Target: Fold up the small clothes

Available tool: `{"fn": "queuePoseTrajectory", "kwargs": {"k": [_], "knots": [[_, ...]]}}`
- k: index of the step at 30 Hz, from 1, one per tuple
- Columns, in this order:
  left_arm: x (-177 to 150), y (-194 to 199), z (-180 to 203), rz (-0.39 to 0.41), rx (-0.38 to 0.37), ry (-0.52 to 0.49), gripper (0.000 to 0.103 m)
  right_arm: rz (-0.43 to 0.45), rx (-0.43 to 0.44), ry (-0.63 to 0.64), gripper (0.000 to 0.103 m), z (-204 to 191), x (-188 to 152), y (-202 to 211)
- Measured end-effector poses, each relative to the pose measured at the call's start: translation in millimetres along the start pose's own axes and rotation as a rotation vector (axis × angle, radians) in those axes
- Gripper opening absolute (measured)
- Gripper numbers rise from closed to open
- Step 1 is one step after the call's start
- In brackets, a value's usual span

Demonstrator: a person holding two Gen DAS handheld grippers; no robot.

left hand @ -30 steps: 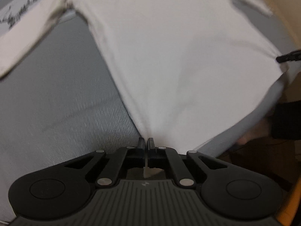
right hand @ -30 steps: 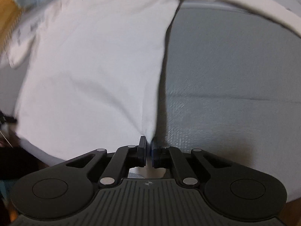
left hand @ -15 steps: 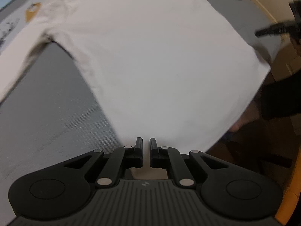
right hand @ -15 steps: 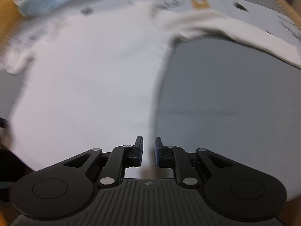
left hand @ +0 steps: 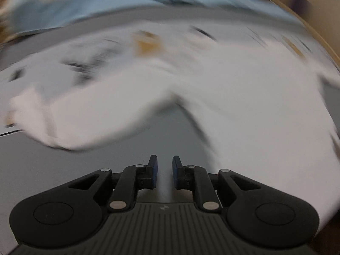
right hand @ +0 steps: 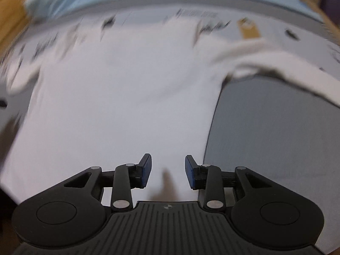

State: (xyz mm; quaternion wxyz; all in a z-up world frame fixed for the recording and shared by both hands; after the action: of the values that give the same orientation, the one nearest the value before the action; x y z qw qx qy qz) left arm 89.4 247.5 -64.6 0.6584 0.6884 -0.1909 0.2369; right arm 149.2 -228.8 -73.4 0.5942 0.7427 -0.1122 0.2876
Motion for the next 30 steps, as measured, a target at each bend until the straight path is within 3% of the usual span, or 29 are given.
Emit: {"fn": "queuePoseTrajectory", "kwargs": {"k": [3,5,8,15,19,22,28,30], "knots": [[33.6,-9.1,-37.3,0.076,0.091,0.138,0.017,0.093,-0.016,-0.084,0.039,7.6,27.2,-8.8],[48.3,-16.8,-62.3,0.123,0.166,0.205,0.023,0.154,-0.027,-0.124,0.041,6.8,39.1,-5.5],[68.3,-37.4,-108.5,0.143,0.223,0.311,0.023,0.217,-0.035,-0.169,0.041,1.1,71.6,-23.1],[86.4,-81.2,-191.4,0.189,0.323,0.508,0.023,0.264,0.027,-0.178,0.041,-33.6,115.0,-41.2],[87.9,-106.7,-224.7,0.174,0.365,0.609,0.028,0.267,0.058,-0.151,0.040,-55.8,127.3,-51.8],[88.3,-123.6,-236.2,0.154,0.368,0.638,0.028,0.254,0.079,-0.136,0.023,-67.8,133.2,-59.8],[94.7,-154.8,-239.1,0.118,0.426,0.586,0.032,0.234,0.097,-0.116,0.022,-79.0,134.5,-72.5],[90.4,-163.5,-239.7,0.089,0.462,0.572,0.022,0.233,0.104,-0.109,0.022,-79.5,132.0,-74.8]]}}
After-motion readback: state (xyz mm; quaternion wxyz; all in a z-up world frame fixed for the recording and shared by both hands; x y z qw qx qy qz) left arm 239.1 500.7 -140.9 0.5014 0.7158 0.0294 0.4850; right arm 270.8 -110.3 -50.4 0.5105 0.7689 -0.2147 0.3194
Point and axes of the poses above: each gripper's, at about its wrist camera, not at the fingertips, and y roughly against the way its jaws point, z to its right, x to its top, the point moved 3 cm from there along -y, roughly the way its jaws point, and after that the axes turned 6 degrees about z, right-handed, at the moved point
